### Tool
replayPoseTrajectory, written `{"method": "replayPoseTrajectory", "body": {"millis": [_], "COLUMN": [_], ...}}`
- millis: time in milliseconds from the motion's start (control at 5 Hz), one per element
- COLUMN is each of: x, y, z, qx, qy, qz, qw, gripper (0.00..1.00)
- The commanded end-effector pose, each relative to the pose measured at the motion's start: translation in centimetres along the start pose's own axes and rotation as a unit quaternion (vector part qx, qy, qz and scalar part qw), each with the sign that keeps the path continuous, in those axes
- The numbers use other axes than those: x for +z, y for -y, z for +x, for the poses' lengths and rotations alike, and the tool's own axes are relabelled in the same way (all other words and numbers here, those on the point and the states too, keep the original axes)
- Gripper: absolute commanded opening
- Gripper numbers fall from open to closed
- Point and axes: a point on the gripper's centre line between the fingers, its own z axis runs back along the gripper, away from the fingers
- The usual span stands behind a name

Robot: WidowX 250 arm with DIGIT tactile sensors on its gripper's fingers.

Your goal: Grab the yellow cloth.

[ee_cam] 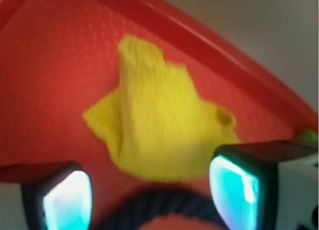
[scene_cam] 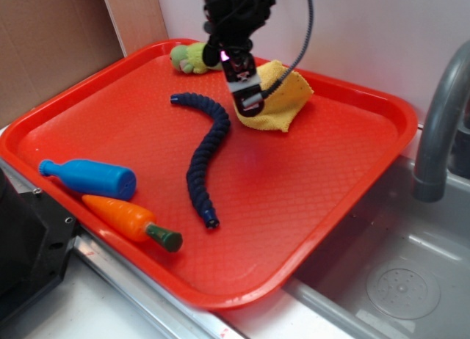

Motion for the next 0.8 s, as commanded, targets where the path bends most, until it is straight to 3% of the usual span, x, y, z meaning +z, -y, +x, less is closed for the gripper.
{"method": "replayPoseTrajectory", "body": {"millis": [0,200,400,600], "x": [-1.1,-3.1,-0.8,-0.2], "y": [-2.0,-0.6,3.4,4.6], "z": [3.6,3.7,0.8,-0.5], "qx": [-0.024,-0.02,-0.024,-0.008], "qy": [0.018,-0.05,-0.047,-0.037], "qz": [-0.033,-0.082,-0.084,-0.069], "qw": [0.999,0.995,0.995,0.997], "gripper": [1.0,1.0,0.0,0.0]}}
